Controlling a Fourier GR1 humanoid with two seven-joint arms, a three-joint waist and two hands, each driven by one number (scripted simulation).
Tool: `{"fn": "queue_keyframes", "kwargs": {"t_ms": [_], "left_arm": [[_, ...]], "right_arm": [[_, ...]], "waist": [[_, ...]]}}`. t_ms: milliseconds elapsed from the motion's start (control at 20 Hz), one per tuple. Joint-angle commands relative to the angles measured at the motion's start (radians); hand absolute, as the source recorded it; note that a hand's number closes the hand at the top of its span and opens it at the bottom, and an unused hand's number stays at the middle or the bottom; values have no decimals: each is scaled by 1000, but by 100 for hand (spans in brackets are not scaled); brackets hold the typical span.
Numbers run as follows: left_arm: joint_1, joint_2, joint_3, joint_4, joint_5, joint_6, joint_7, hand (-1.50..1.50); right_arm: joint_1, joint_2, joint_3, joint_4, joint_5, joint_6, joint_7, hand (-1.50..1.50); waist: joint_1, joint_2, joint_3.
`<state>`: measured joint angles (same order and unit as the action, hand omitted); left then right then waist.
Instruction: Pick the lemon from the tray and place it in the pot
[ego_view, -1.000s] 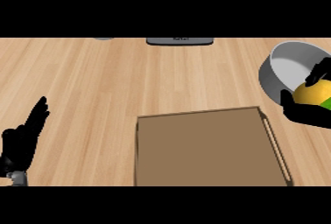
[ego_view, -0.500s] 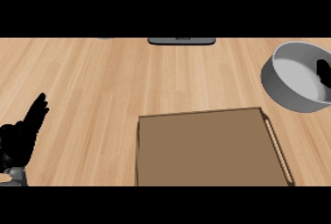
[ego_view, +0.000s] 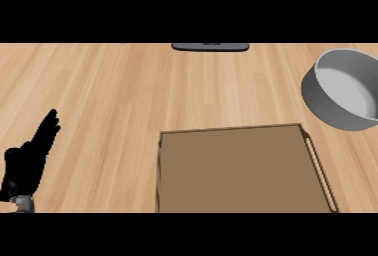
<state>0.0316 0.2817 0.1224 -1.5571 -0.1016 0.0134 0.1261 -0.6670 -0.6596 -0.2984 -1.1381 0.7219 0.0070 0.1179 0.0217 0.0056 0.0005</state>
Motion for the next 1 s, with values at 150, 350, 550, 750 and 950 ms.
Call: {"fn": "queue_keyframes", "kwargs": {"t_ms": [150, 350, 550, 750, 950], "left_arm": [[-21, 28, 23, -12, 14, -37, 13, 0], [-49, -17, -31, -19, -35, 1, 36, 0], [-20, -14, -11, 2, -16, -14, -7, 0], [-40, 14, 20, 30, 17, -51, -20, 0], [-16, -1, 2, -4, -15, -27, -14, 0]], "right_arm": [[-164, -14, 43, 400, 117, -138, -139, 150], [-246, -41, 9, 624, 131, -202, -232, 150], [-260, 0, -49, 742, 74, -217, -265, -150], [-287, -20, -109, 818, 5, -166, -368, -150], [-318, -32, -127, 874, 1, -189, -418, -150]], "waist": [[13, 4, 0], [30, 13, 2], [41, 17, 3], [37, 17, 3], [44, 17, 3]]}}
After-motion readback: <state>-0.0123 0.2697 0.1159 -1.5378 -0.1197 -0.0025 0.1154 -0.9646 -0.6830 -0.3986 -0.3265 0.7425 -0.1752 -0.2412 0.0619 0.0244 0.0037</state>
